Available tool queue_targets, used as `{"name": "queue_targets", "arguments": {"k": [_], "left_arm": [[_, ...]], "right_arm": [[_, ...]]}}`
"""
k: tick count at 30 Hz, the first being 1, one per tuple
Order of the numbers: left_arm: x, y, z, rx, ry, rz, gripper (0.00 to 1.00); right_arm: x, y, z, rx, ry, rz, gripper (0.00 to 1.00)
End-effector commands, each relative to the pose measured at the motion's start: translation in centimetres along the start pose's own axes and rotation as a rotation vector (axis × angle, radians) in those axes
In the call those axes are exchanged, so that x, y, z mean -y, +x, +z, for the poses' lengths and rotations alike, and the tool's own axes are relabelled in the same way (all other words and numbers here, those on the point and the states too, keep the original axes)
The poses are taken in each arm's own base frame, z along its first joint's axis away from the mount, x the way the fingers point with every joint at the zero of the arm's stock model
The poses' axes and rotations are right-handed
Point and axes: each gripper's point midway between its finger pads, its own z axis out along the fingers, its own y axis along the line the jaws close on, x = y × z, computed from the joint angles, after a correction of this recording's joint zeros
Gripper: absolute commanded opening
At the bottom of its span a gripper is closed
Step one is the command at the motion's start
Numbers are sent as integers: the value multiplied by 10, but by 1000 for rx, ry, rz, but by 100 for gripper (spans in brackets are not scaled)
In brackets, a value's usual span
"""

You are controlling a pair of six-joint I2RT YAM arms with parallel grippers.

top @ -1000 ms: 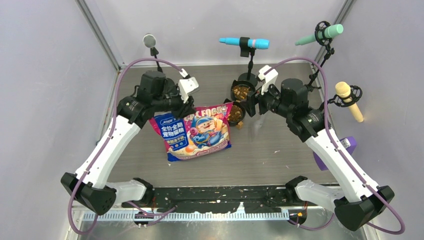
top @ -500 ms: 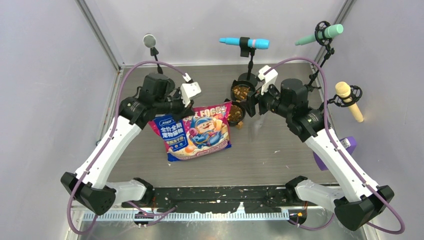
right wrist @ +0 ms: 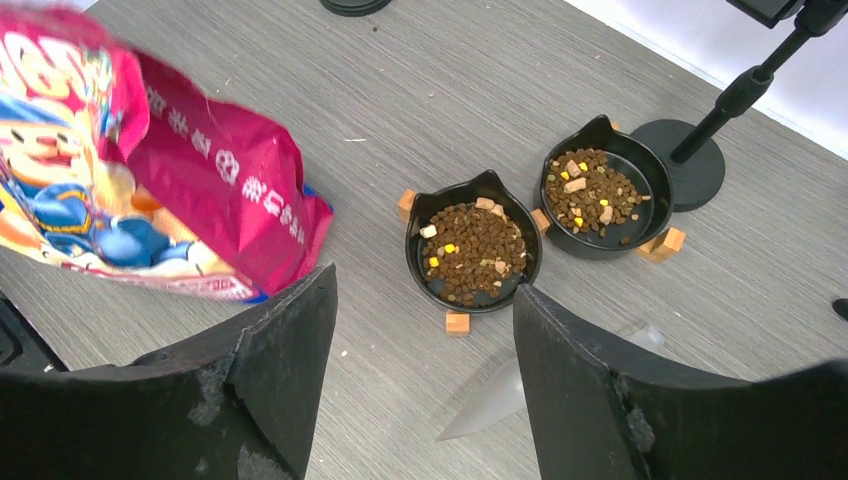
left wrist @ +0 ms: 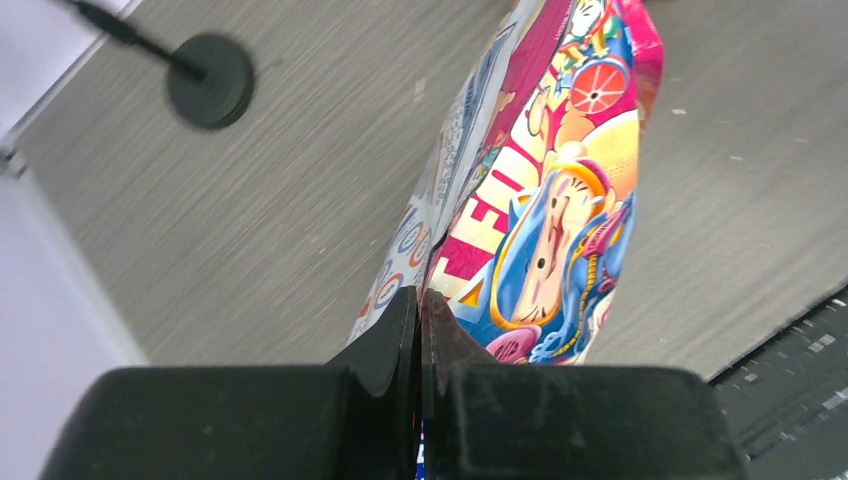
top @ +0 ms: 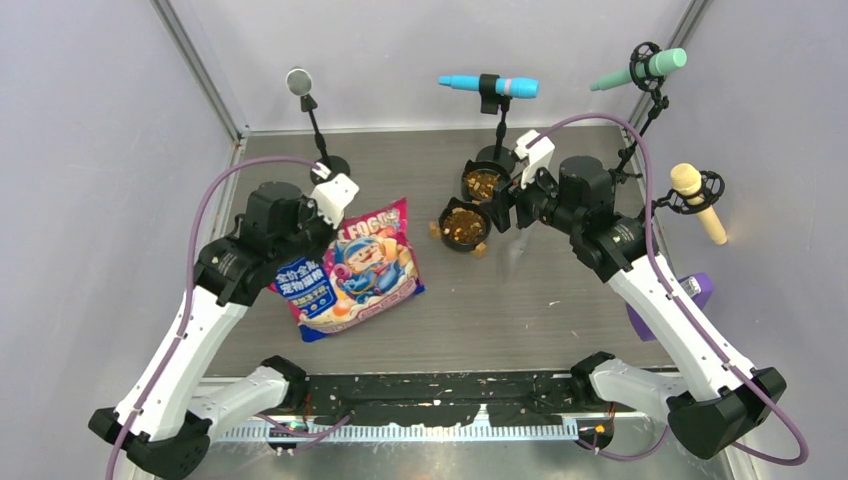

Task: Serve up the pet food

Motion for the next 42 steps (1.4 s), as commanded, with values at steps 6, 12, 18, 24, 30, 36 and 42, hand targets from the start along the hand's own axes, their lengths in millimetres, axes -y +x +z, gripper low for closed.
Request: {"name": "queue_targets", "arguments": {"k": [6, 12, 18, 24, 30, 36, 42], "left_arm": [[-109, -40, -33, 91, -601, -271, 0], [-124, -75, -17, 151, -641, -442, 0], [-136, -96, 5, 171, -677, -574, 0], [-149, -95, 19, 152, -753, -672, 0], [-139, -92, 22, 113, -679, -666, 46], [-129, -85, -25, 204, -669, -666, 99], [-117, -61, -87, 295, -701, -705, 100]], "right_arm": [[-1, -11, 2, 43, 1, 30, 72], [-1, -7, 1, 39, 1, 33, 72], [-1, -2, 2, 28, 1, 37, 72], [-3, 2, 2, -3, -9, 51, 74], [-2, -8, 0, 0, 6, 89, 74], [12, -42, -20, 135, 114, 155, 76], [49, -84, -75, 301, 376, 223, 75]]}}
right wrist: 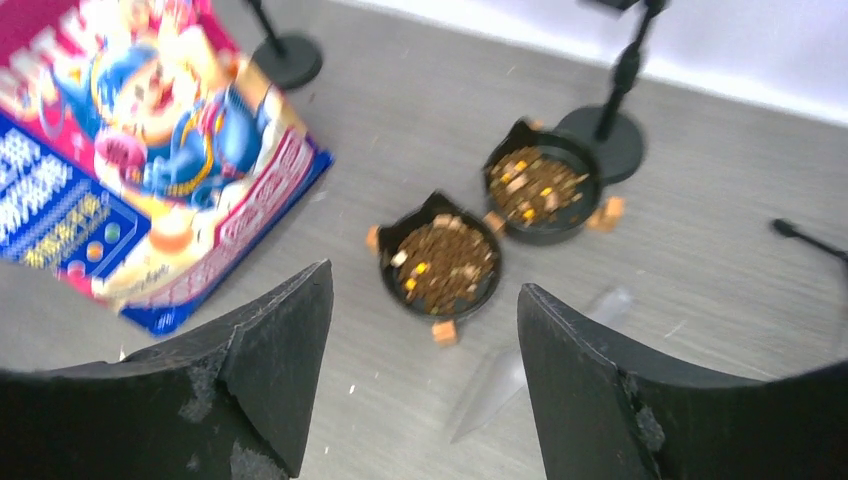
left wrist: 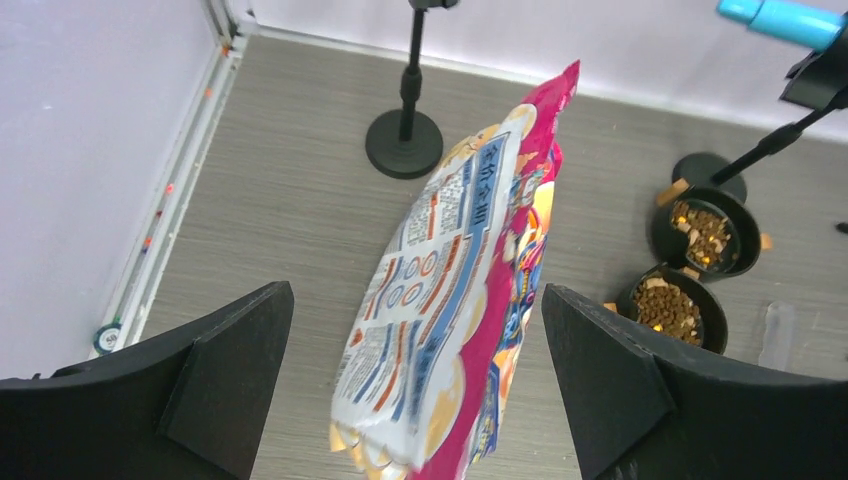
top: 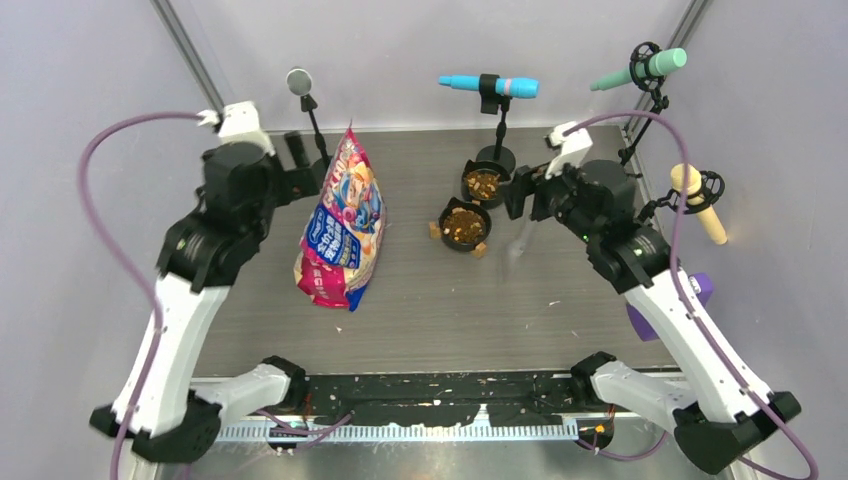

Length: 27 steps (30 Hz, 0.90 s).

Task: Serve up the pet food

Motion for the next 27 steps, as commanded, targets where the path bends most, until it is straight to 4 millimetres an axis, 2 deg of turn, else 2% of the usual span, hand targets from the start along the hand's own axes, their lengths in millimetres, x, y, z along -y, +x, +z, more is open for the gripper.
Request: {"name": "queue_targets", "arguments": {"k": [1, 5, 8, 11, 15, 21, 24, 27], "left_arm": [[-34, -9, -41, 109, -38, -72, 100], [-62, -1, -82, 184, -23, -115, 100], [-55, 11, -101, 186, 100, -103, 100], [-45, 30, -112, 138, 197, -117, 100], [-55, 62, -116, 12, 149, -159, 100], [-79, 86, -128, -88, 38, -197, 100], [-85, 95, -133, -54, 43, -229, 100], [-87, 102, -138, -21, 75, -267, 100]], "right_arm": [[36, -84, -55, 278, 246, 94, 75], [74, -112, -112, 424, 493, 164, 73], [96, -129, -164, 541, 643, 204, 73], [106, -140, -204, 631, 723, 234, 72], [118, -136, -251, 734, 812, 316, 69], [127, -99, -278, 720, 872, 390, 69], [128, -77, -278, 676, 874, 394, 71], [125, -63, -284, 676, 841, 409, 75]]}}
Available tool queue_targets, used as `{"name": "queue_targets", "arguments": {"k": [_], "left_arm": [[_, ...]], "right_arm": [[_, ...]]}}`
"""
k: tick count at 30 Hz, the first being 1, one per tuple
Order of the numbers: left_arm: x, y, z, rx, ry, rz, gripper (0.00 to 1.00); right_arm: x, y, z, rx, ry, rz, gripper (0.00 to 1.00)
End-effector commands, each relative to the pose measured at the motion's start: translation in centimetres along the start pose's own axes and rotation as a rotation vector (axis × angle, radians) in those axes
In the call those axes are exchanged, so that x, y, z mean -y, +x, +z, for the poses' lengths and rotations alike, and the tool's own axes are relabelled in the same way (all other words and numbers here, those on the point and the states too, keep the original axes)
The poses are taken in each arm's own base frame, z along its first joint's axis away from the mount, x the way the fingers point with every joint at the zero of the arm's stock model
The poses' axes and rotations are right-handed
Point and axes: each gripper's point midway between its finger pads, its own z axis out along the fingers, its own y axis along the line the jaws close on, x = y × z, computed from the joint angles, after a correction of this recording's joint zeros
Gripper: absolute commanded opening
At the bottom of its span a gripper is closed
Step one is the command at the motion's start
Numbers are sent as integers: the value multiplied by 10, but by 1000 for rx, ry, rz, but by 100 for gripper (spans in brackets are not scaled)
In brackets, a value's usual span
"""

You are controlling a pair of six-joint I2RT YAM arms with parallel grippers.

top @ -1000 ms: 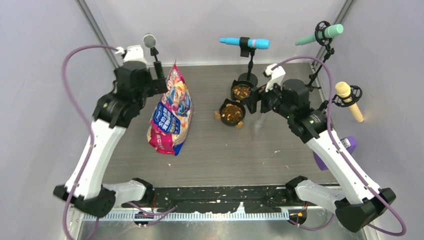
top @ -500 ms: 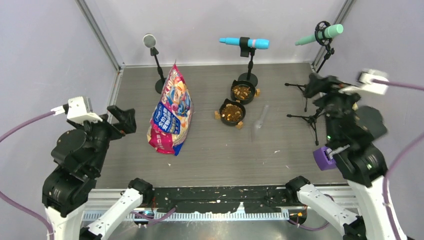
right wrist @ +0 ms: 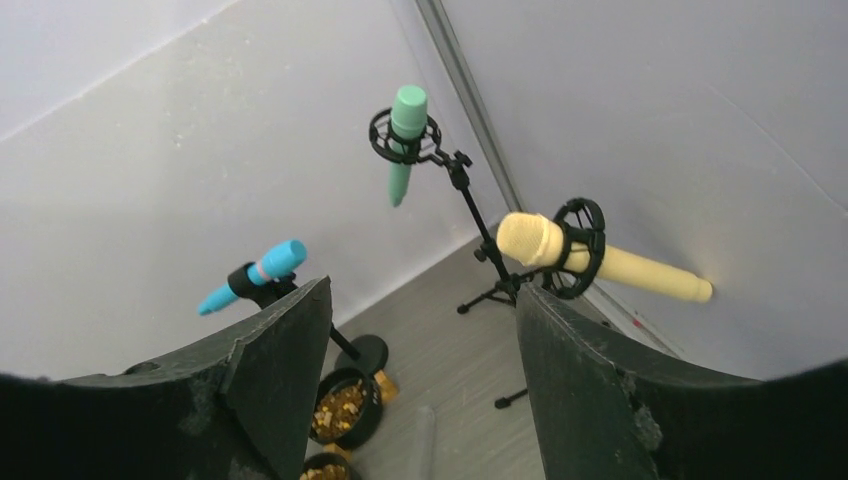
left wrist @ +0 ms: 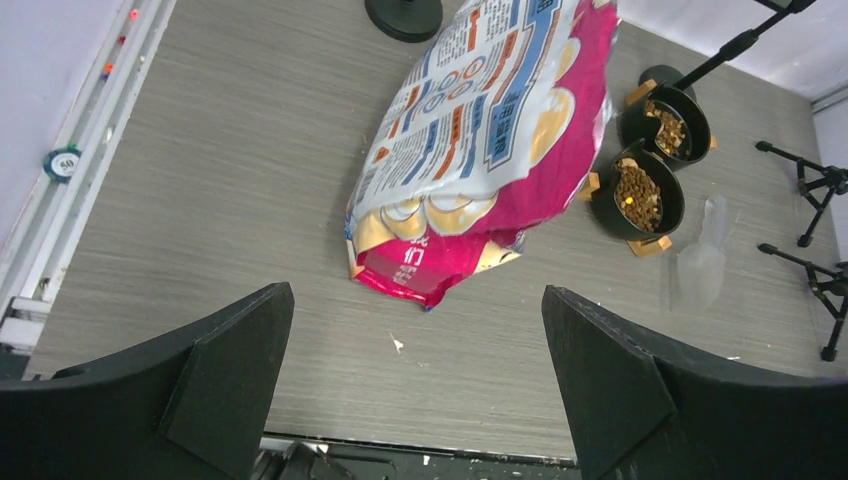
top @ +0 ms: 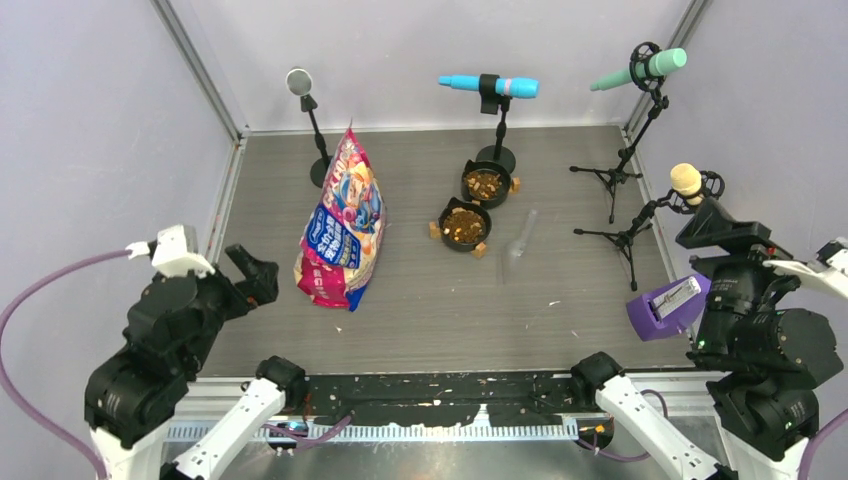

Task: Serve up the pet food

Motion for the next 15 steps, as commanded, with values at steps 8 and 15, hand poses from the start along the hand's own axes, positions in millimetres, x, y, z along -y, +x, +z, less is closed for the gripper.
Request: {"name": "queue_targets", "arguments": {"k": [8, 15], "left_arm": [[-24, 25, -26, 78, 47, -115, 100], [-29, 29, -39, 112, 98, -69, 100]], "right_arm": [[10, 36, -27, -150, -96, -12, 87], [6, 44, -33, -181, -146, -12, 96]]}}
